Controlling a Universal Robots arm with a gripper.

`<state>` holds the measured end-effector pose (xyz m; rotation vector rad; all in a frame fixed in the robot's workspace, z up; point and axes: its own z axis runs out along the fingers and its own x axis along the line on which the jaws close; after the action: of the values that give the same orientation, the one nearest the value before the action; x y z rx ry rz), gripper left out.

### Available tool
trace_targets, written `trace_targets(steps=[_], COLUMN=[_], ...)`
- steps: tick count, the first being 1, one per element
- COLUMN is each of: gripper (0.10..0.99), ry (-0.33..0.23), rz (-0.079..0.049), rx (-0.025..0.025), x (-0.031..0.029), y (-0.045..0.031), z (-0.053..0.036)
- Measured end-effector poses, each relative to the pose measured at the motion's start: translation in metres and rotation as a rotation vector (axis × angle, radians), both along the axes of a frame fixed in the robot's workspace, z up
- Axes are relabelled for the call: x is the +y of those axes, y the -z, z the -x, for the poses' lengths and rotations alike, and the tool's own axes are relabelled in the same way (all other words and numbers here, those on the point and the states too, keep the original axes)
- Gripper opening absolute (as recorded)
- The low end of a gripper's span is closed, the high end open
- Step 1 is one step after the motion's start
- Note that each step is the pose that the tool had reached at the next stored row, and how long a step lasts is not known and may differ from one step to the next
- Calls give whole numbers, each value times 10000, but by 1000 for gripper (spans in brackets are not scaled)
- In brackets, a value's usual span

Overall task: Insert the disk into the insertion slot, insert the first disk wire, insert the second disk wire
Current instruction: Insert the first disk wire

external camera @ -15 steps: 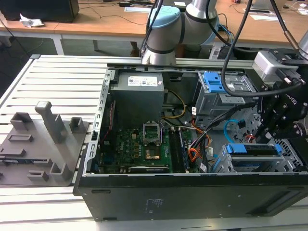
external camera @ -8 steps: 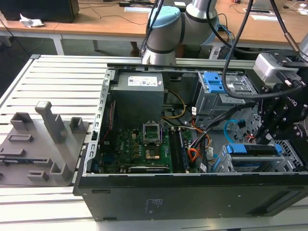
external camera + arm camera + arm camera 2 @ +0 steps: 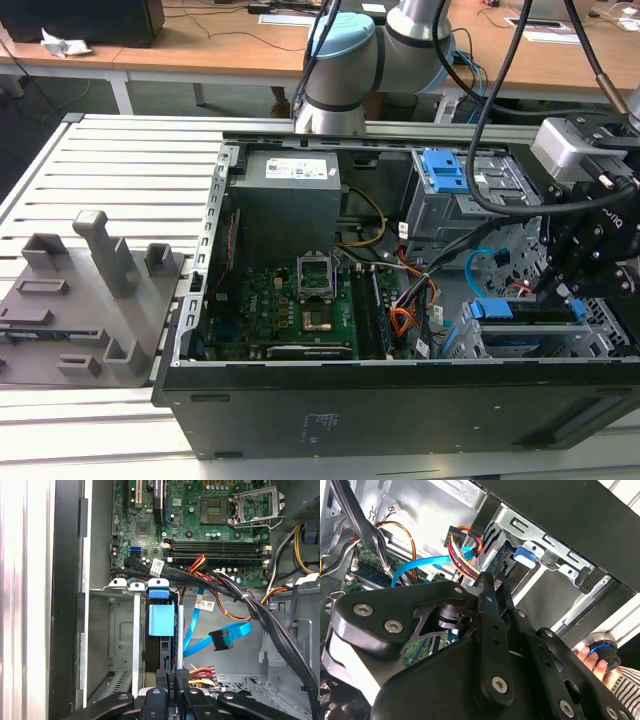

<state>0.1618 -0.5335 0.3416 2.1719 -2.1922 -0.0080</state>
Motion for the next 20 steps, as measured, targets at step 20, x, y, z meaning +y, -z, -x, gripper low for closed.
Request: trace_targets(steps=[20], gripper=[188], ry=[0], rz=[-57], rx=[1], x=[-34], y=[69], z=[-53])
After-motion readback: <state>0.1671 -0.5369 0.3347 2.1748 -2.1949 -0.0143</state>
